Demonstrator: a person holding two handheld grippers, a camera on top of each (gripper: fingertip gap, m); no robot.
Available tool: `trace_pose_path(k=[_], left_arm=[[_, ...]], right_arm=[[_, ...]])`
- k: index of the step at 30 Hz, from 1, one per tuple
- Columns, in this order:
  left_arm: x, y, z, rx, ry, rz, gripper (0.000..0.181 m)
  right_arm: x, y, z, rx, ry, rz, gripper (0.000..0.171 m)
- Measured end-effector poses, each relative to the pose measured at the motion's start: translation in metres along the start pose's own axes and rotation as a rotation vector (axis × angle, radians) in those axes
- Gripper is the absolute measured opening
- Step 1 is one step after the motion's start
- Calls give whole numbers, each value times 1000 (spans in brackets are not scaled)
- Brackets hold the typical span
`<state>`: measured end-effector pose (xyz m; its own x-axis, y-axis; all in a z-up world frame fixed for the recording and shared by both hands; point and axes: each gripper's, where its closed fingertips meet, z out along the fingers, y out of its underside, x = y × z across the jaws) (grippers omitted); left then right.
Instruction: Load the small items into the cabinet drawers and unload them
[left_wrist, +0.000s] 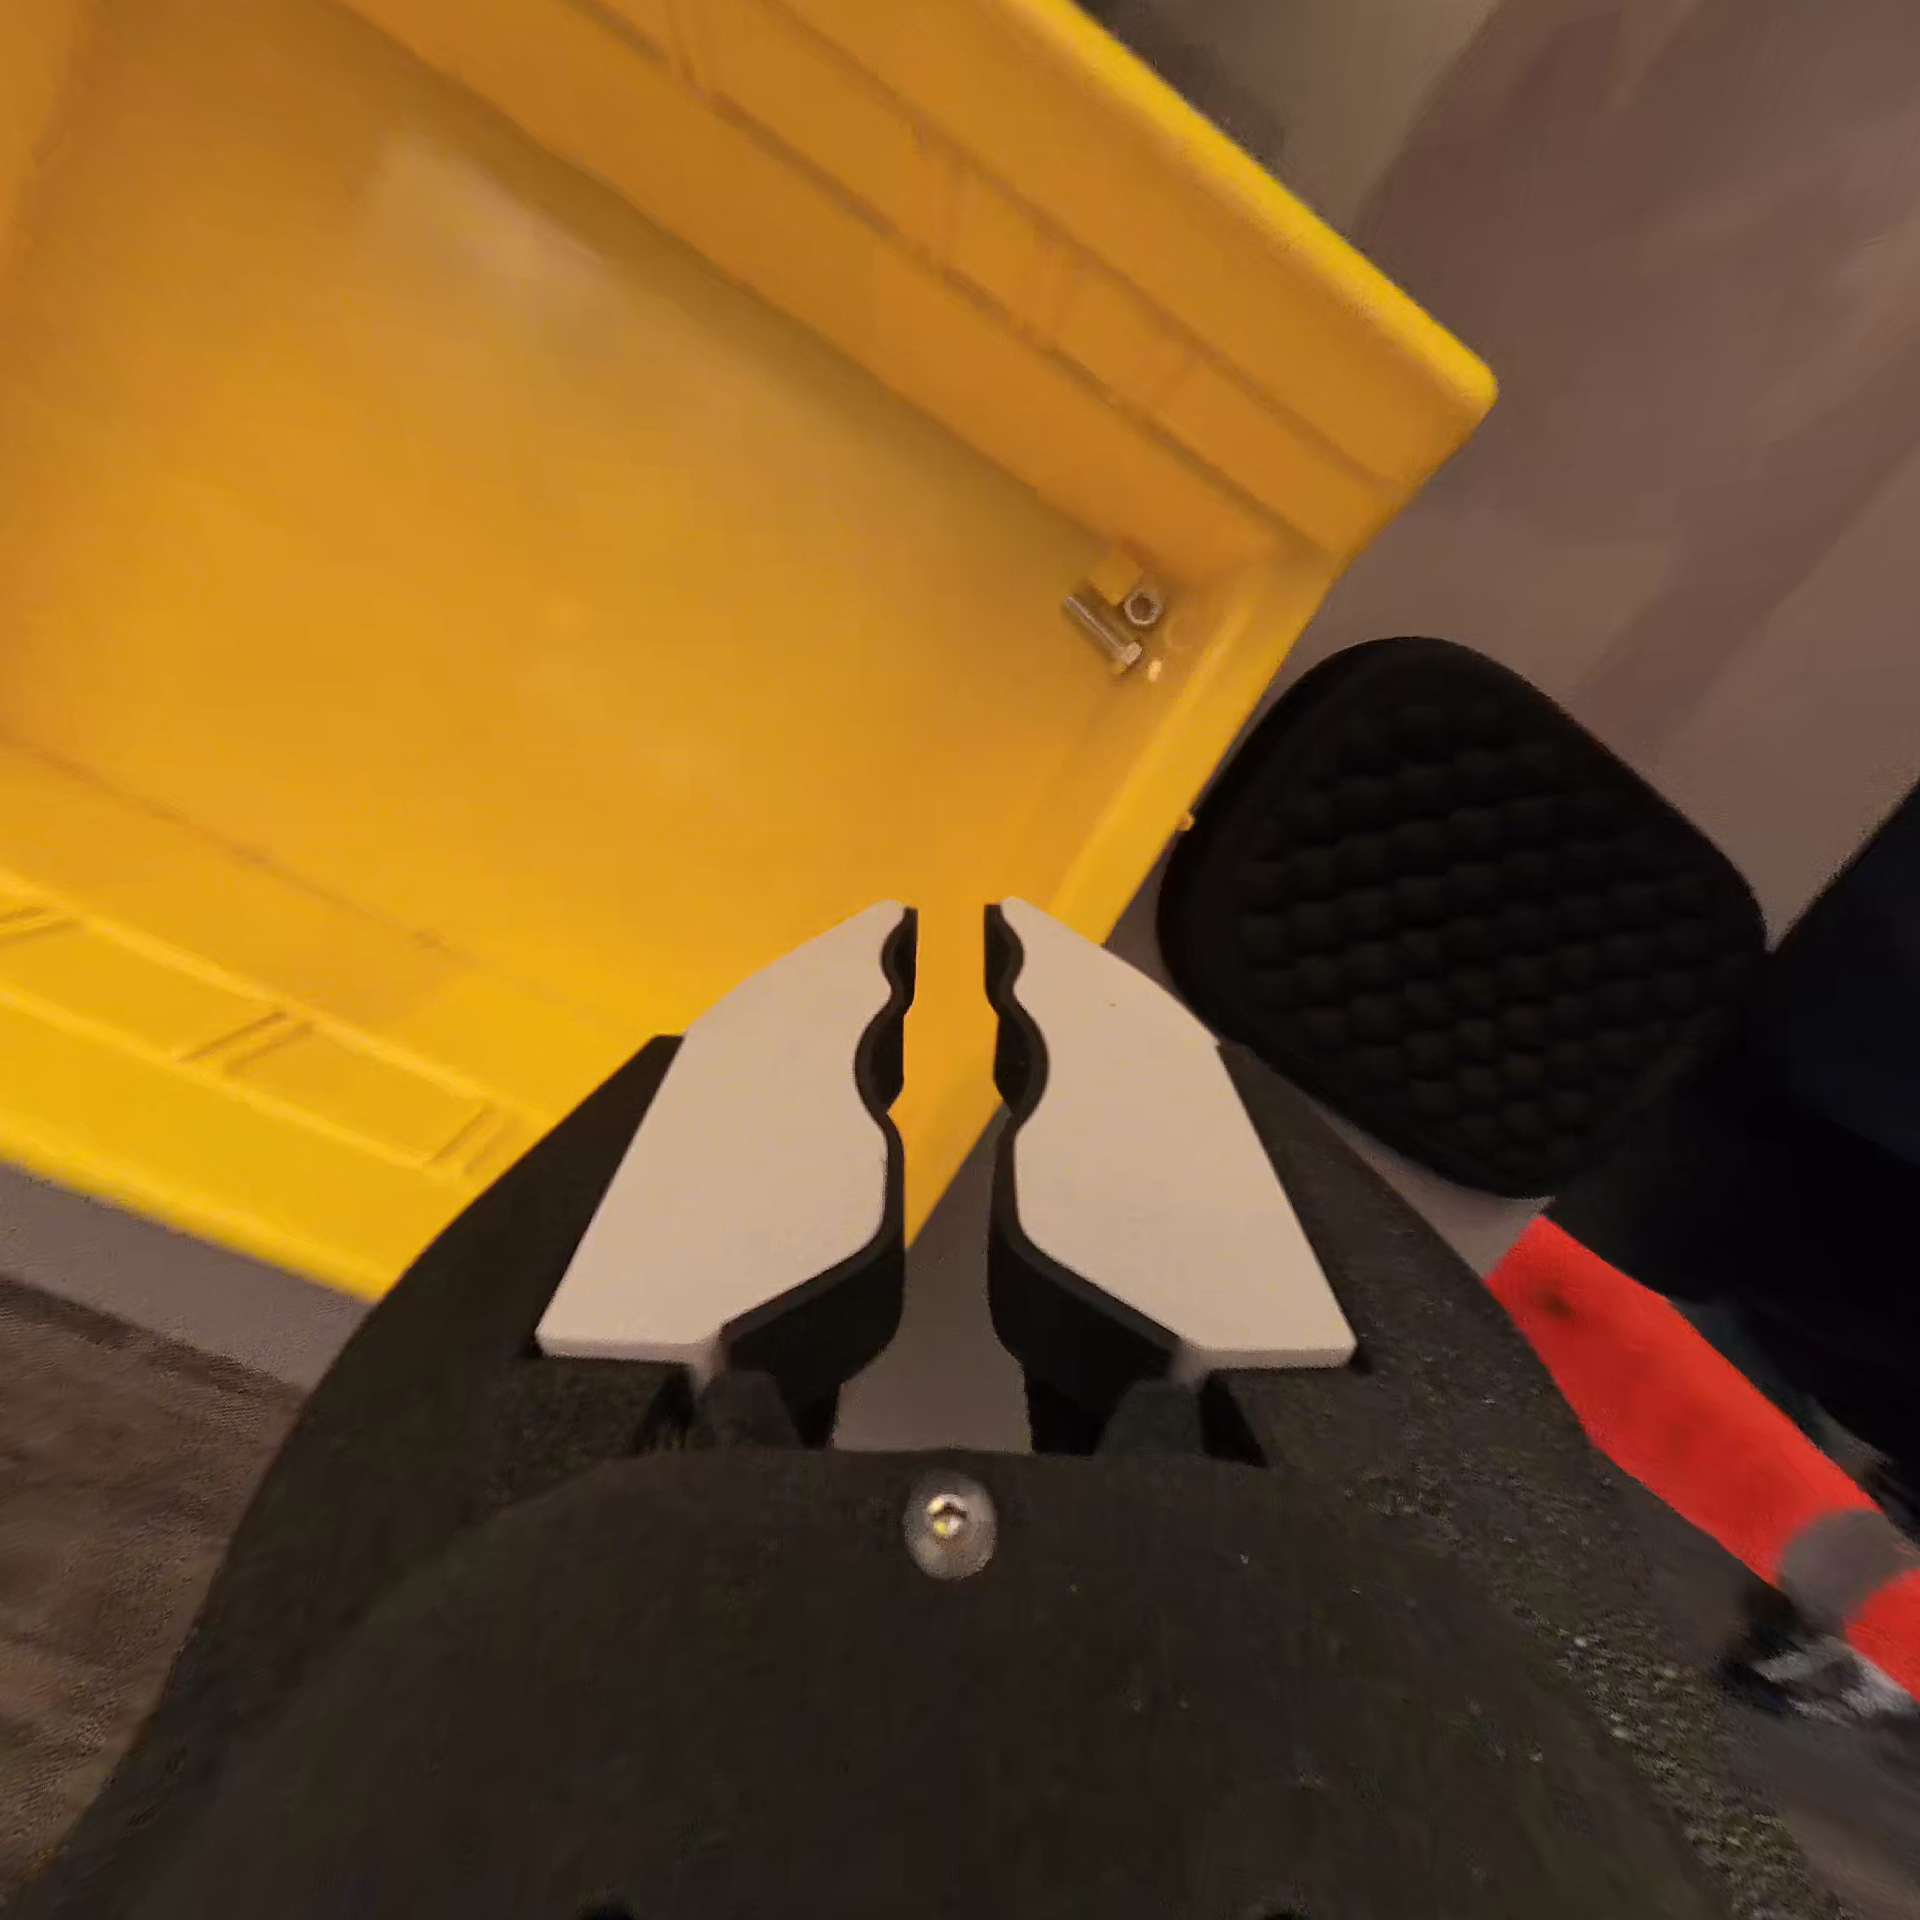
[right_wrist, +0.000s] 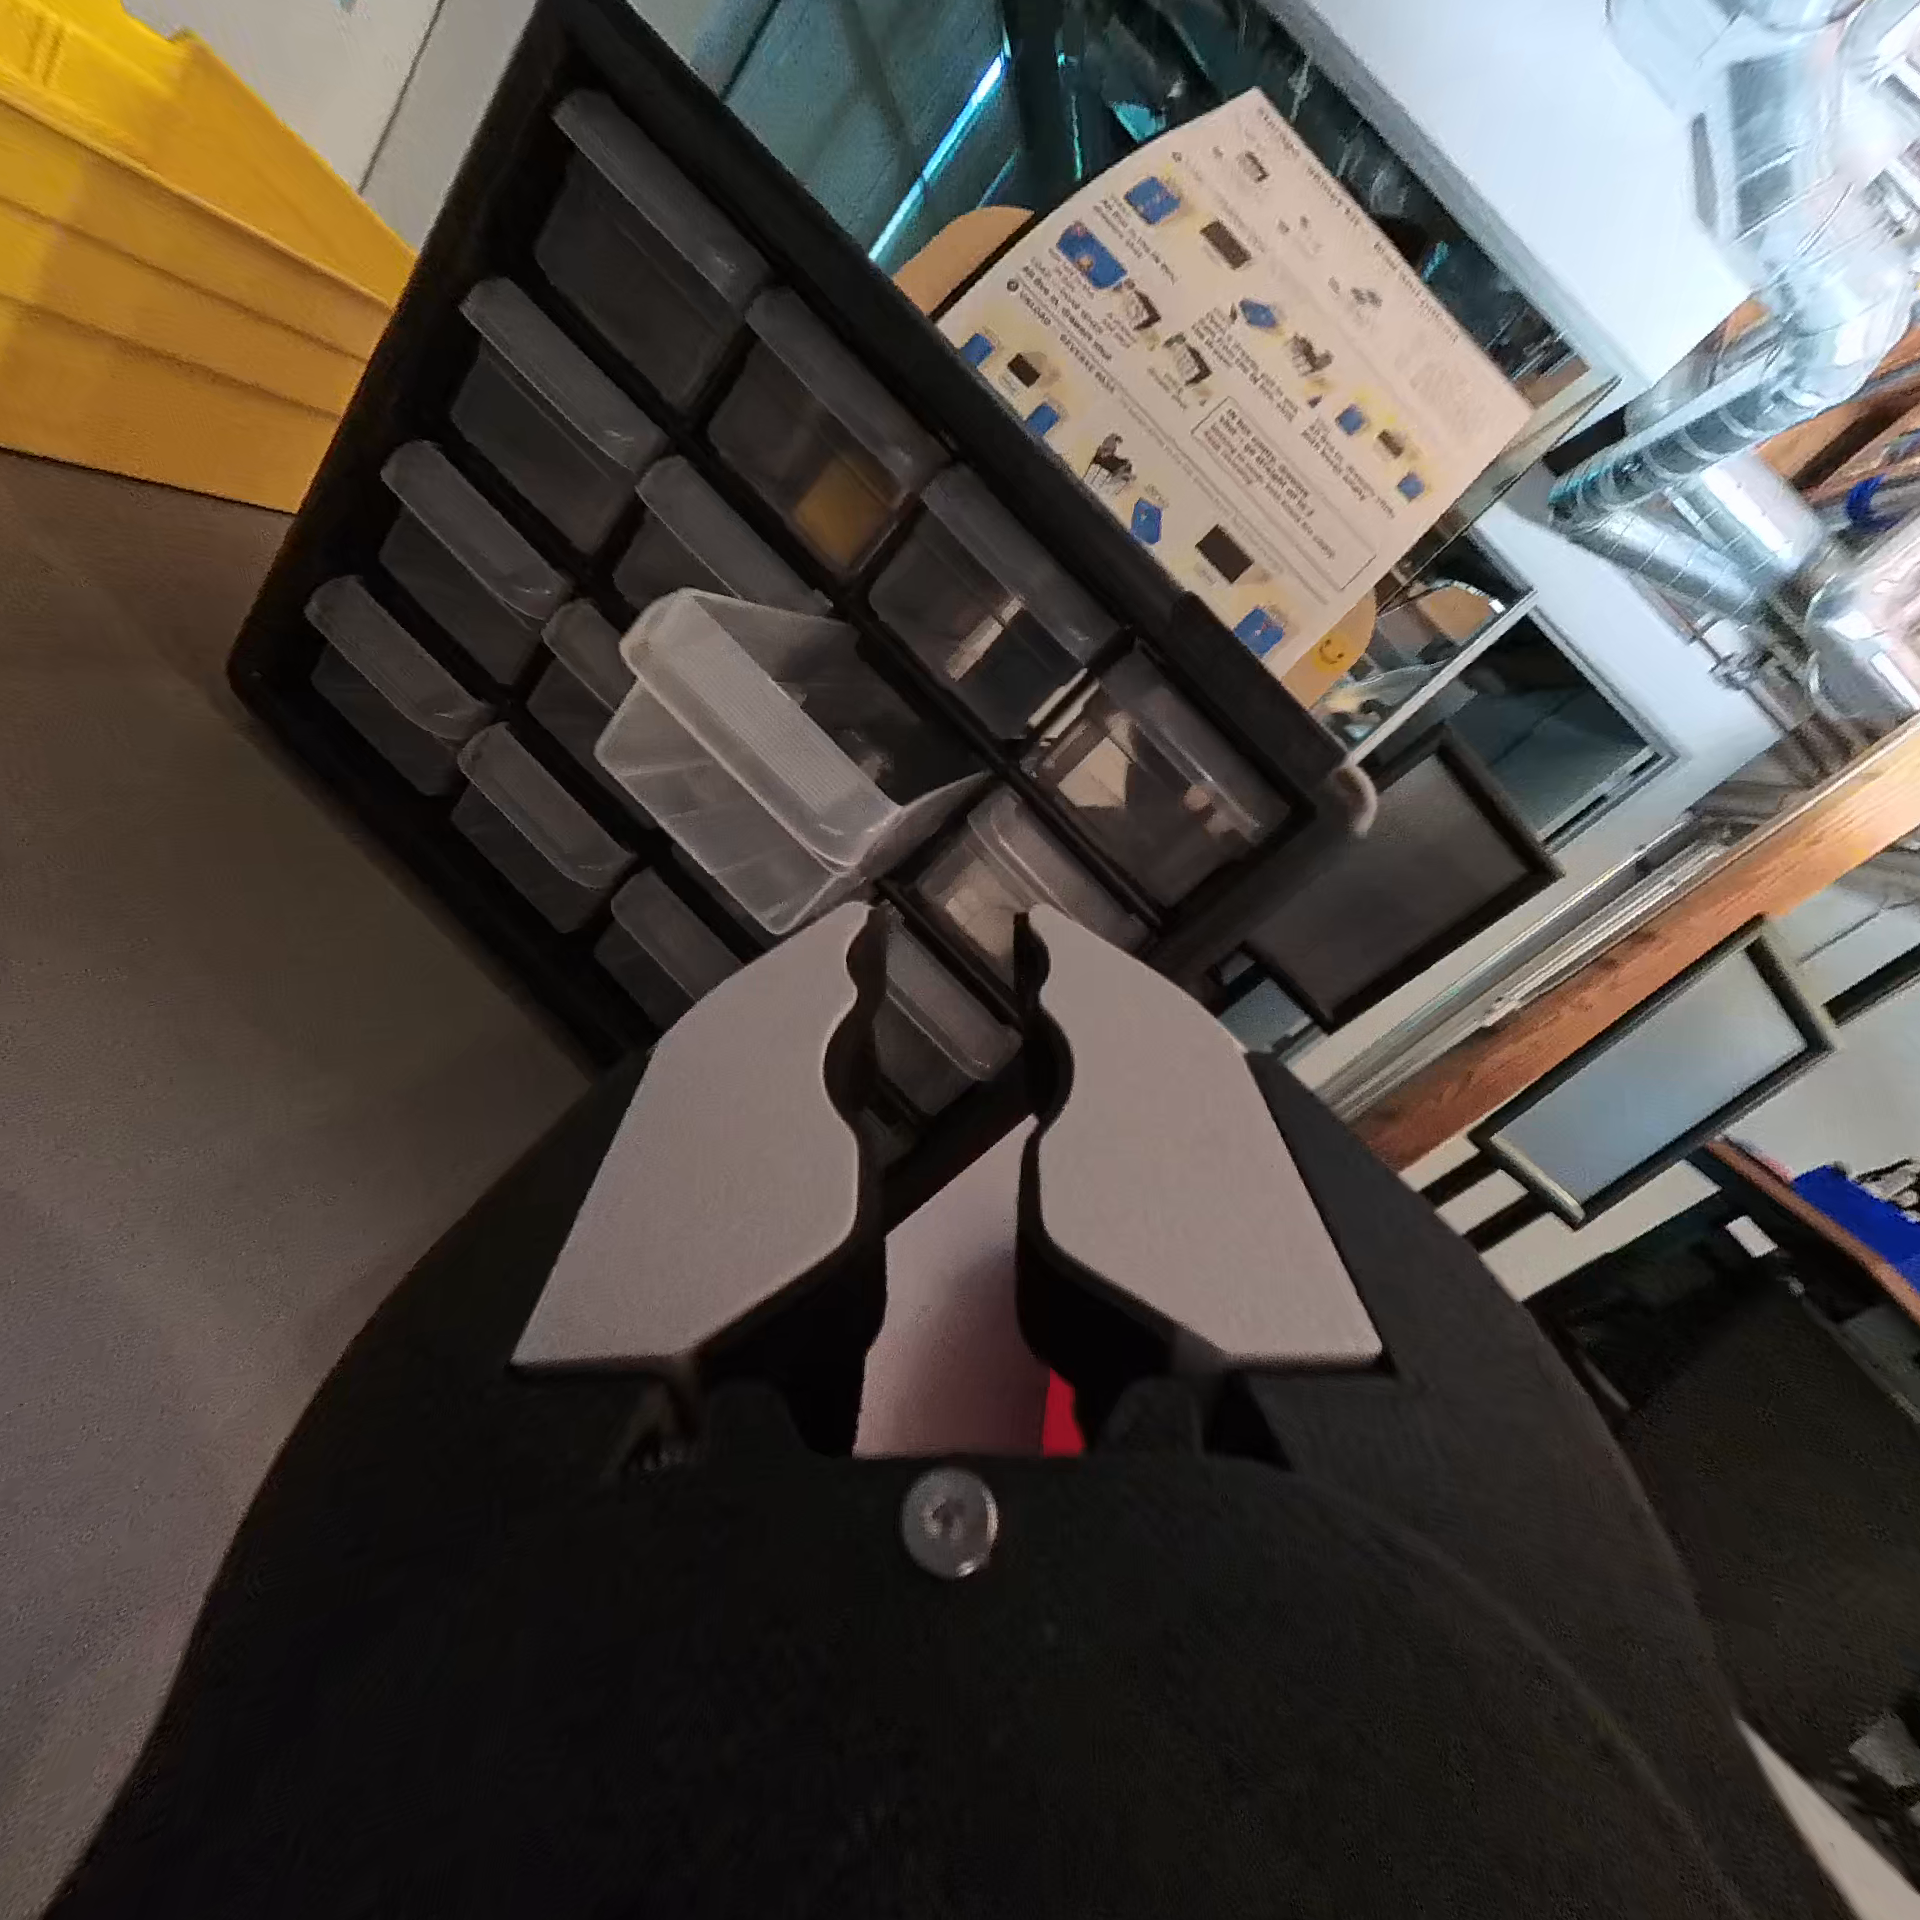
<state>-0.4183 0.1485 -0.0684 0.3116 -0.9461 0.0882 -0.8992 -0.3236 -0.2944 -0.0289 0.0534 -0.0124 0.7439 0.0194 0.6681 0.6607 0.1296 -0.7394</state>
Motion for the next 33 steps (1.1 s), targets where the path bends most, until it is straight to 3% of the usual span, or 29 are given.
trace_pose_path(k=[9,13,17,22,27,33], left_arm=[[-23,17,21,-210,11,77,15],[-5,5,43,-201,157,222,17],[18,-20,60,-82,264,343,19],[25,-34,72,-79,274,67,7],[24,-27,85,-183,241,-78,22],[27,-35,92,-214,286,-151,25]], right_arm=[[1,0,0,36,-60,114,24],[-1,1,0,47,-71,99,24],[-2,-2,-1,72,-77,87,24],[2,-1,0,73,-64,79,24],[1,-1,0,70,-69,71,24],[-1,1,0,58,-72,39,24]])
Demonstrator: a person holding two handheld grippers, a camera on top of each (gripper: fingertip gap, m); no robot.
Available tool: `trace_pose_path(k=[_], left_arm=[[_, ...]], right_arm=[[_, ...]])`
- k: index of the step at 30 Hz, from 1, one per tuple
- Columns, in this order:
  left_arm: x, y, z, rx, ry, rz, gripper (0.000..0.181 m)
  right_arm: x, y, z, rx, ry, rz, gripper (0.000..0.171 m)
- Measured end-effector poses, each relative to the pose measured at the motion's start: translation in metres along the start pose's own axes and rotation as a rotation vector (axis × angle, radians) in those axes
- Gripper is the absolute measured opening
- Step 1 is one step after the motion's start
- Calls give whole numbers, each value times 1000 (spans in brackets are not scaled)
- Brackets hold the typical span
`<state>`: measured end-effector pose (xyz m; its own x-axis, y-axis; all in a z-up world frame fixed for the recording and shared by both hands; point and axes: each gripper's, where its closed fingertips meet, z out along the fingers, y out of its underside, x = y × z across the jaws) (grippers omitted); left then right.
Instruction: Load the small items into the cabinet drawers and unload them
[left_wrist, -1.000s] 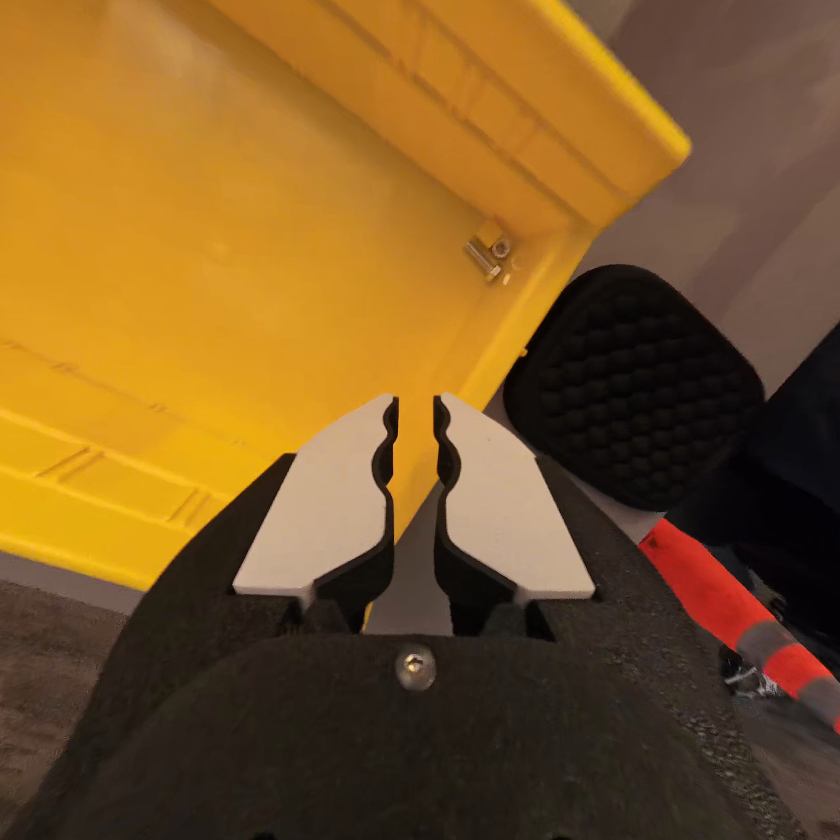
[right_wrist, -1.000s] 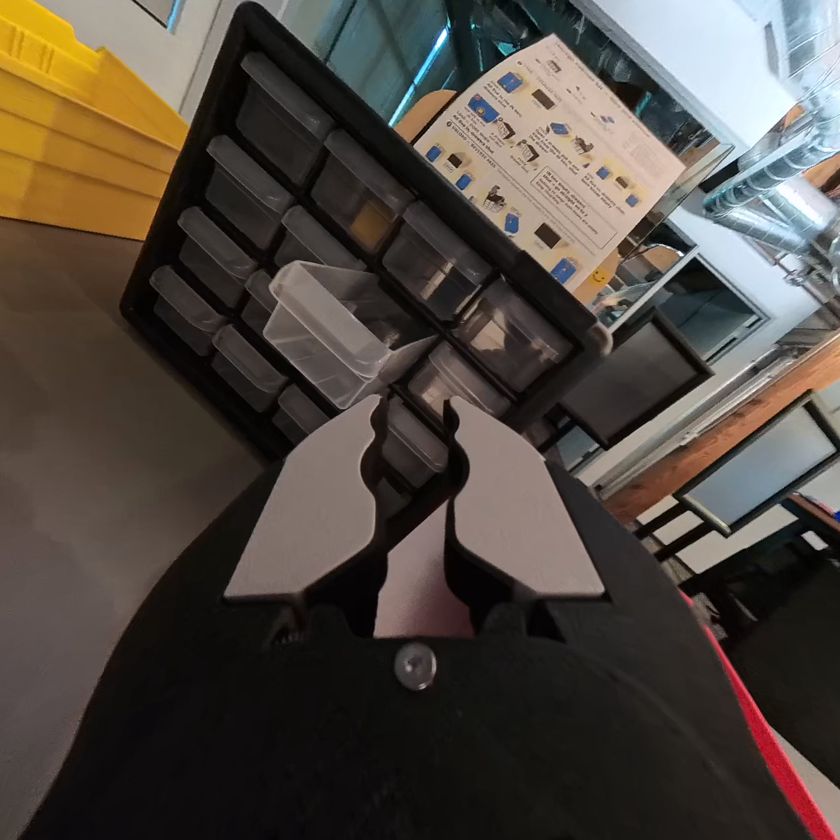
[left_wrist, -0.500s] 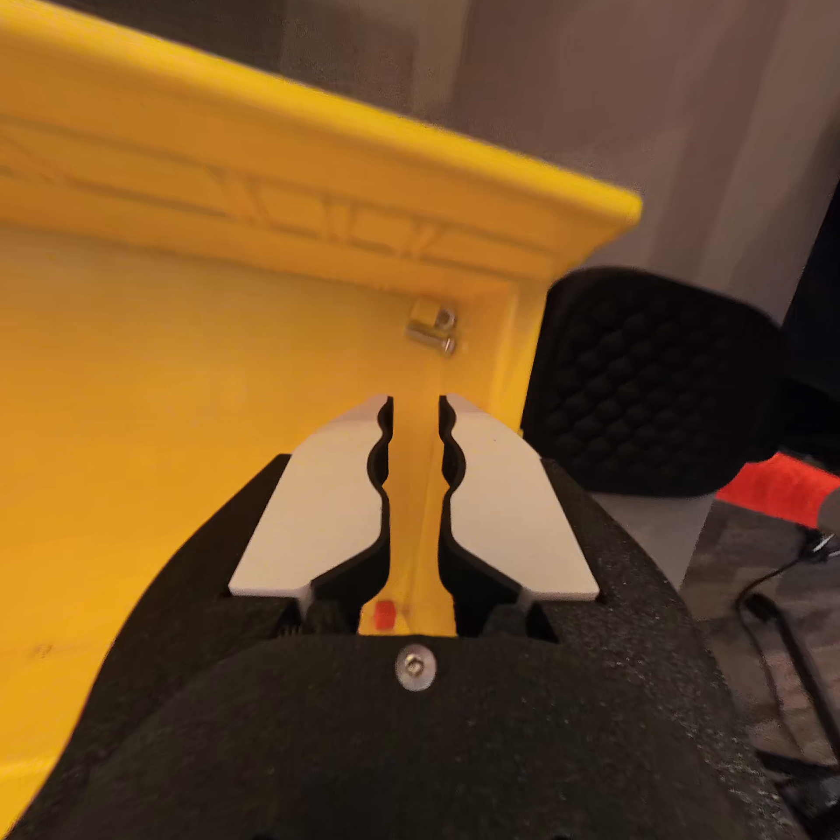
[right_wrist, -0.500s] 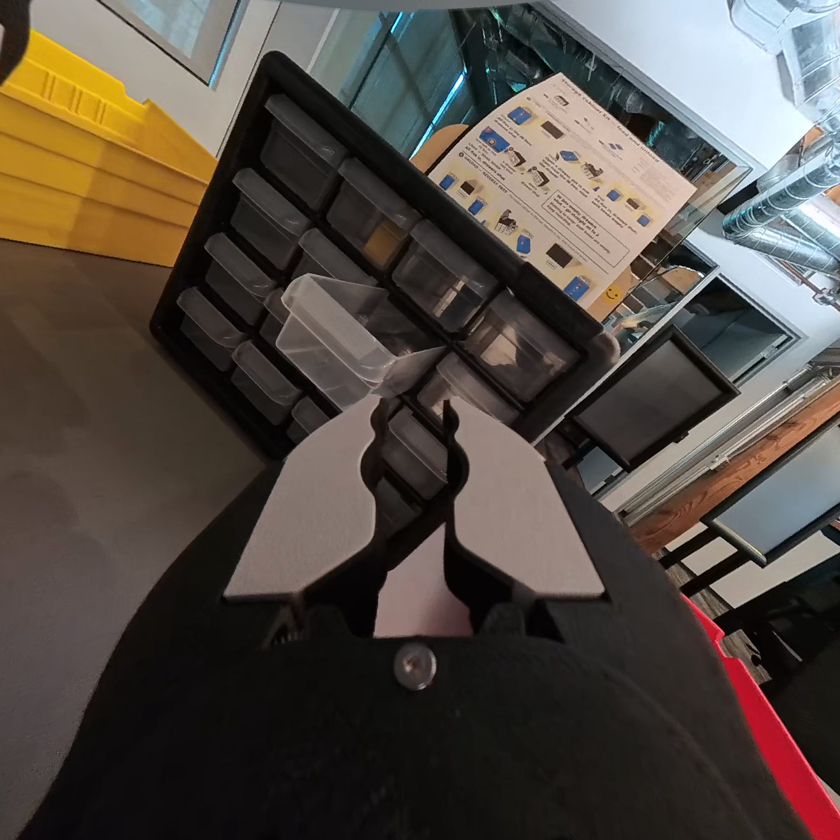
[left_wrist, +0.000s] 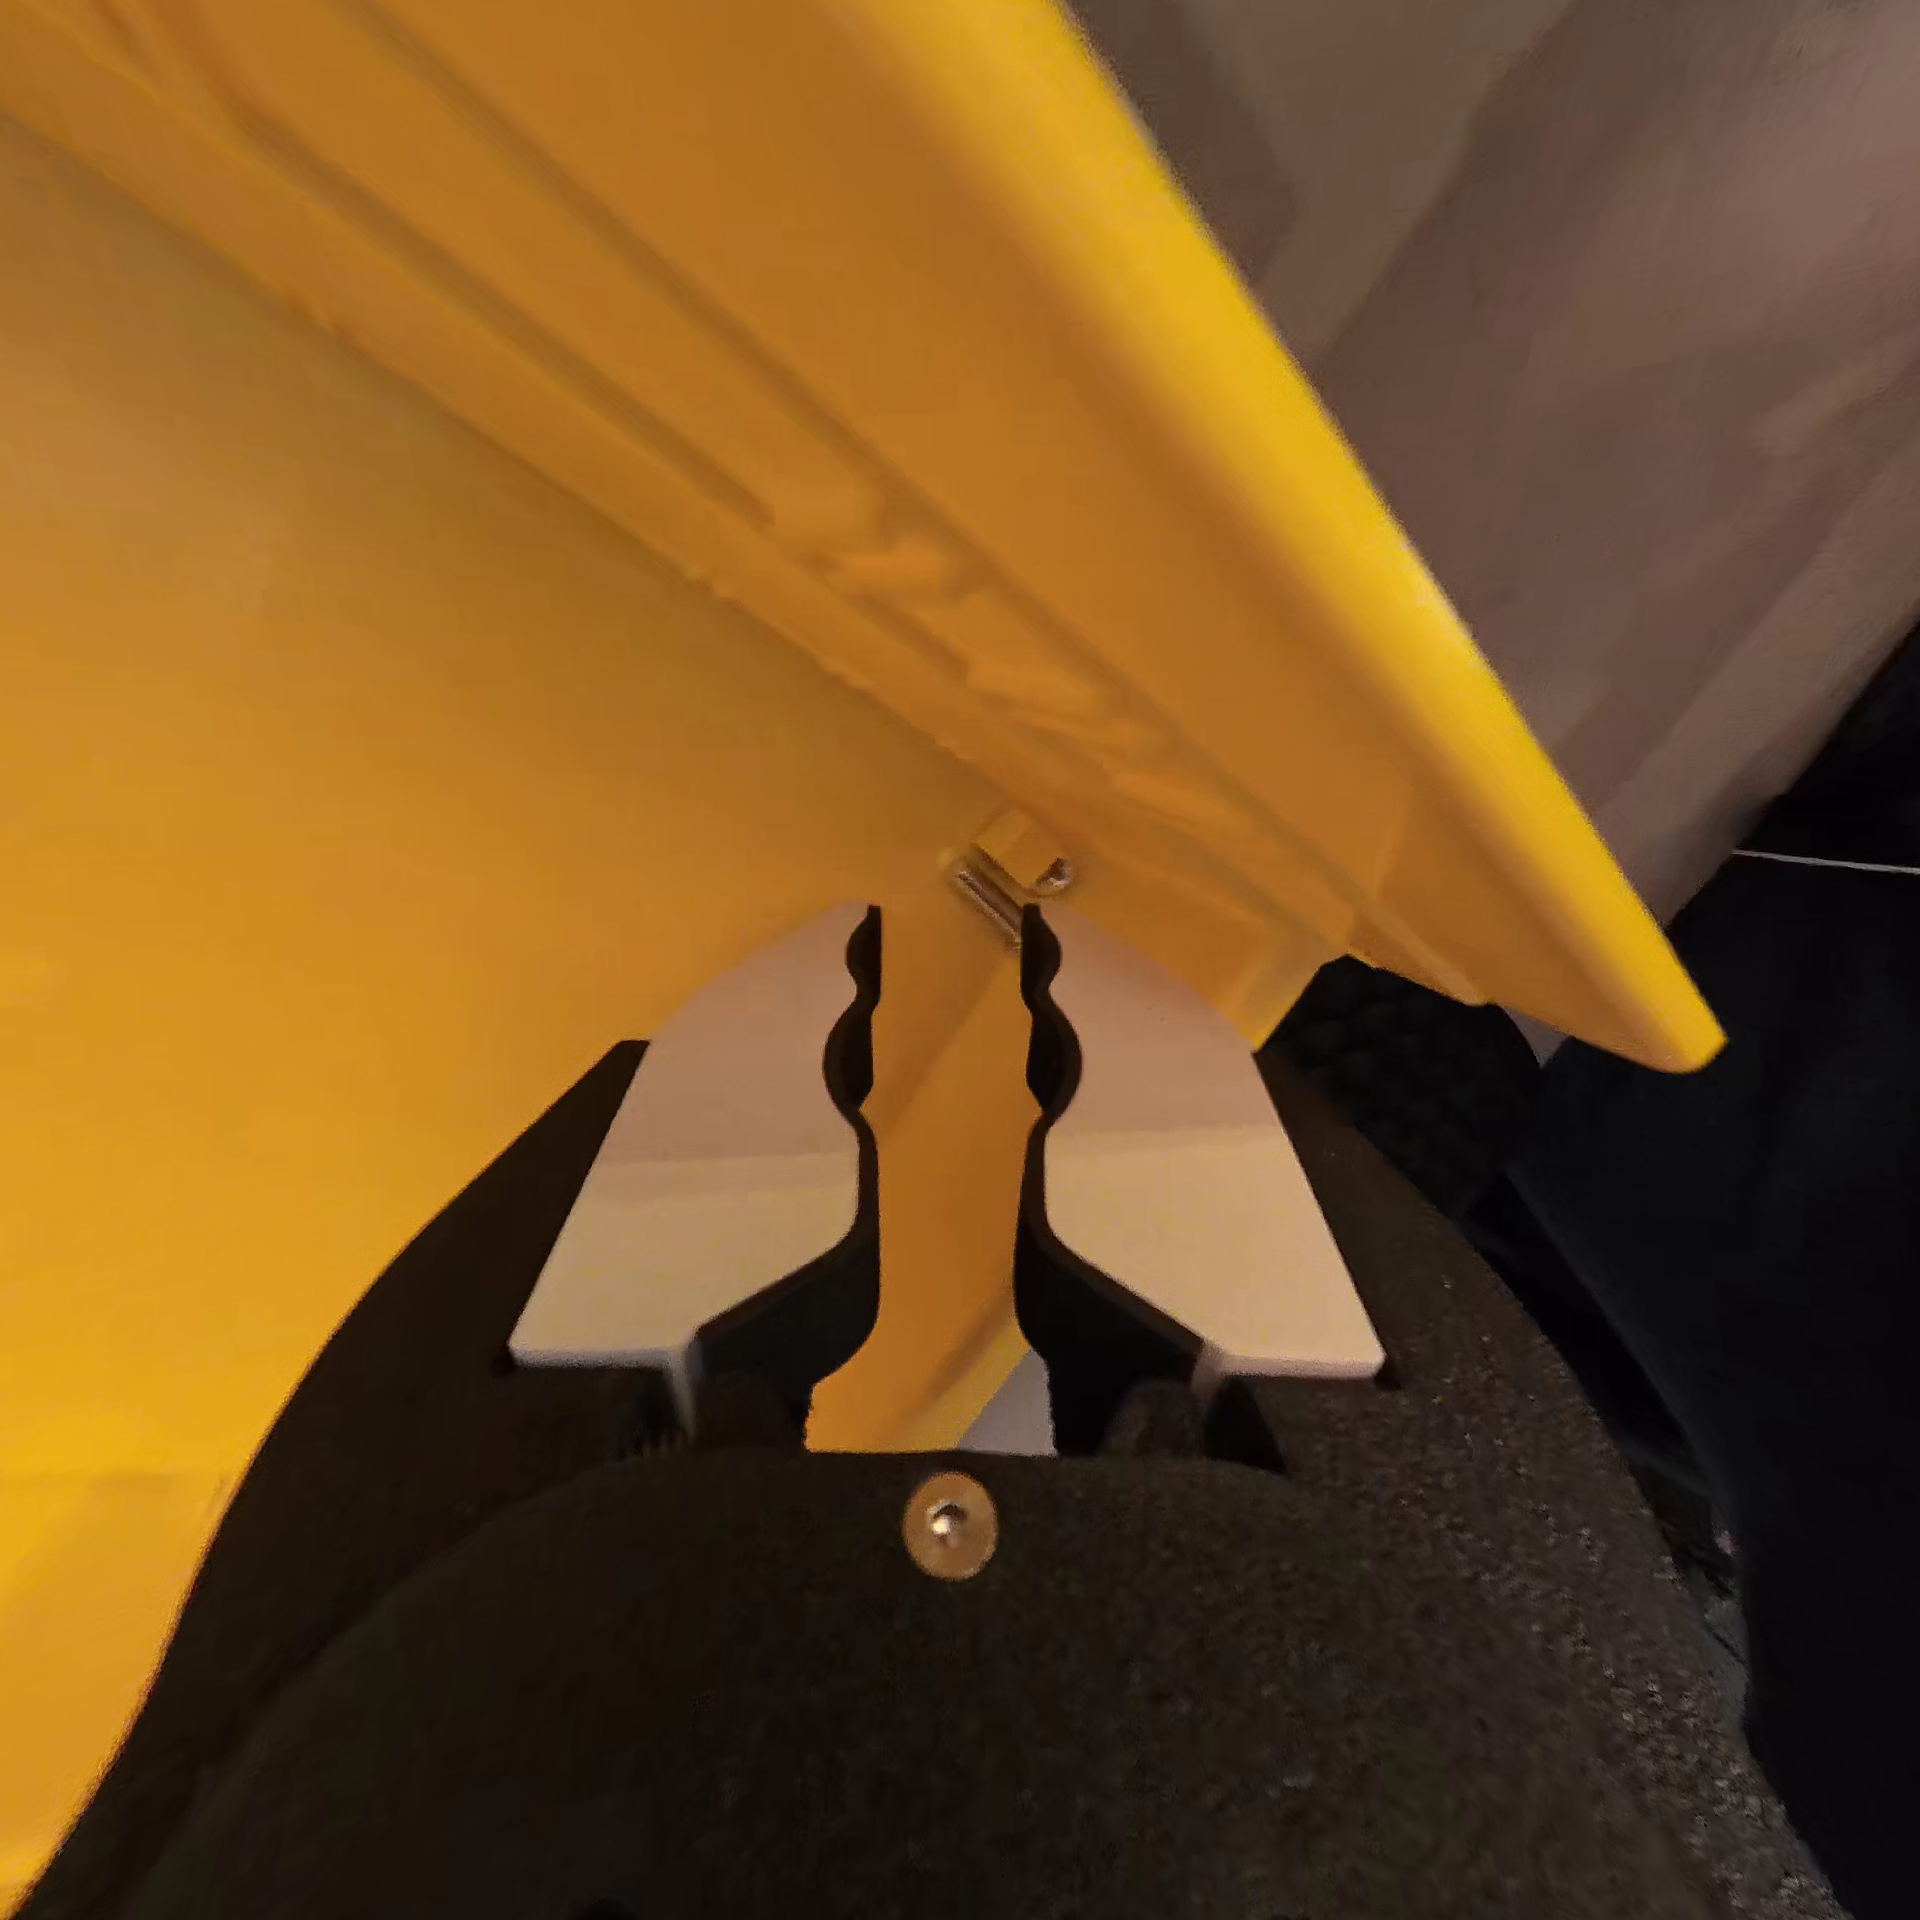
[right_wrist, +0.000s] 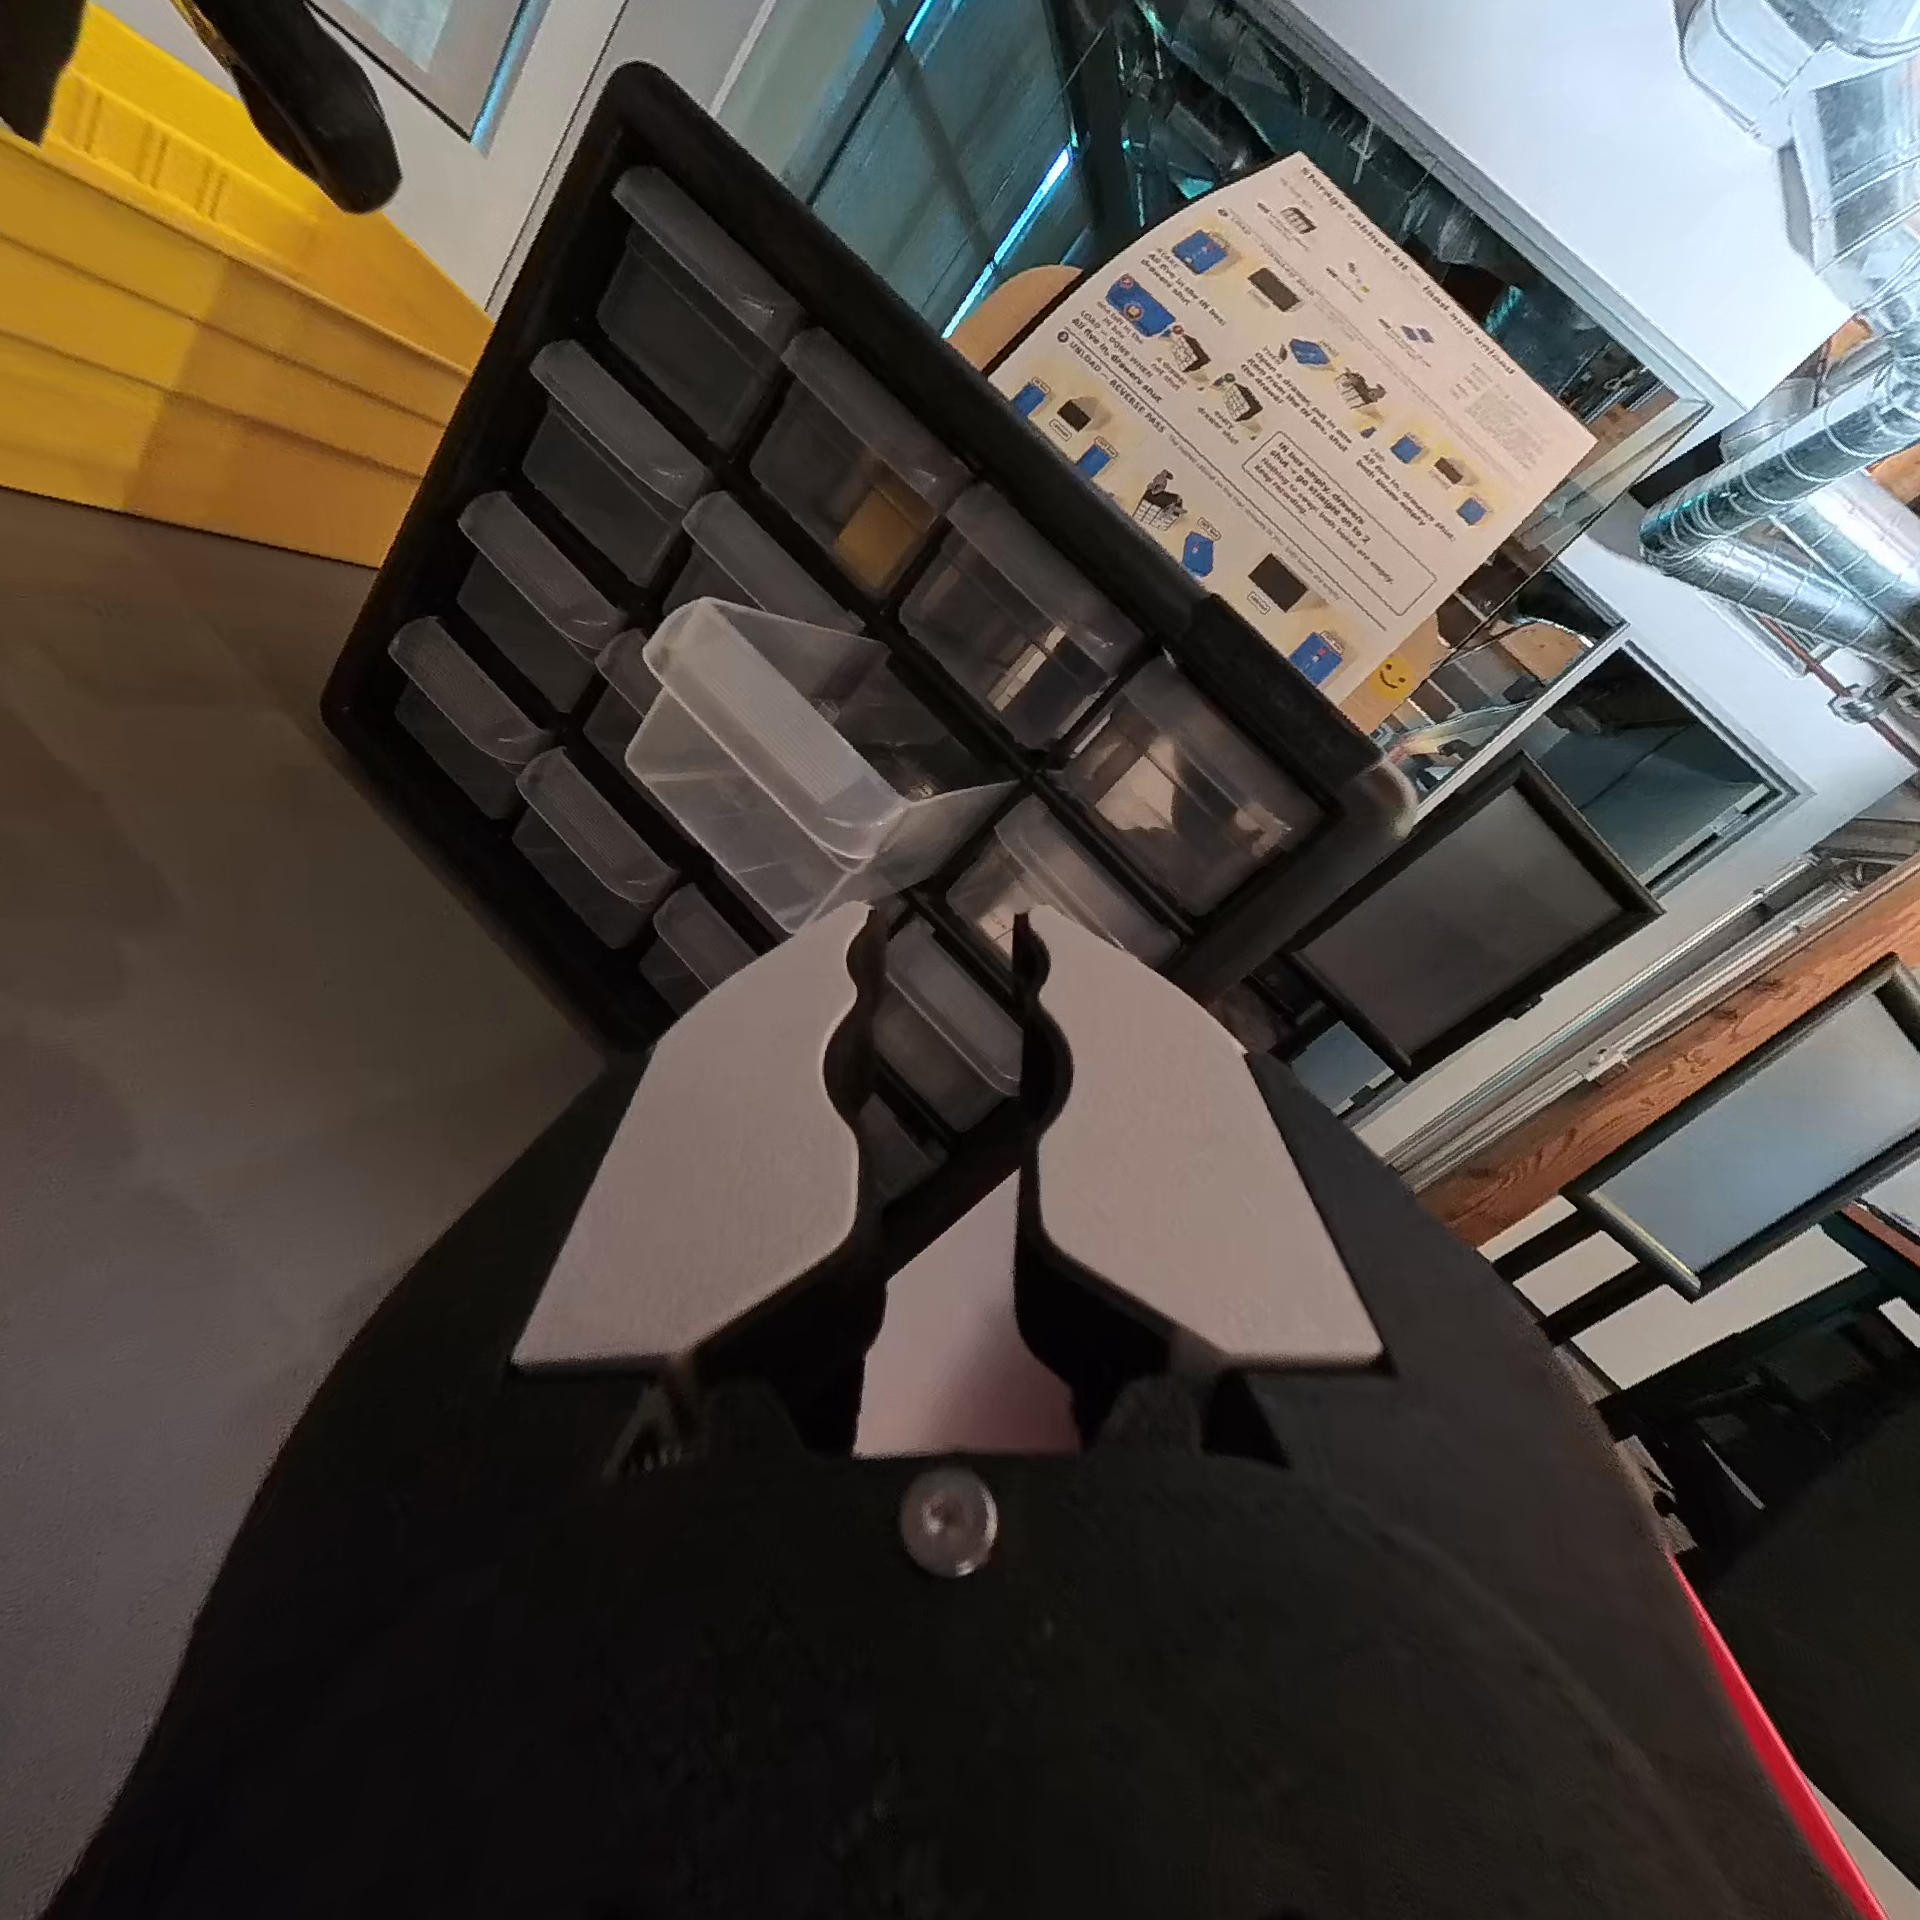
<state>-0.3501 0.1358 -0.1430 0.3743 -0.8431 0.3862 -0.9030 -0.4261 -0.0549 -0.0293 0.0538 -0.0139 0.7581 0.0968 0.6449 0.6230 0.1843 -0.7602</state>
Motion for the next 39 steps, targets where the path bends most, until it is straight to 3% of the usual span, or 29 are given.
trace_pose_path(k=[7,12,33,39], left_arm=[[-2,0,2,-29,-51,-18,25],[-10,0,0,-71,-180,12,38],[-20,1,-2,-91,-273,-99,46],[-30,11,-7,-168,-359,-135,68]], right_arm=[[0,-2,-1,6,-2,-19,24],[0,-6,-2,13,-1,-38,24],[-2,-11,-4,23,-1,-72,24],[-2,-13,-5,29,-5,-68,24]])
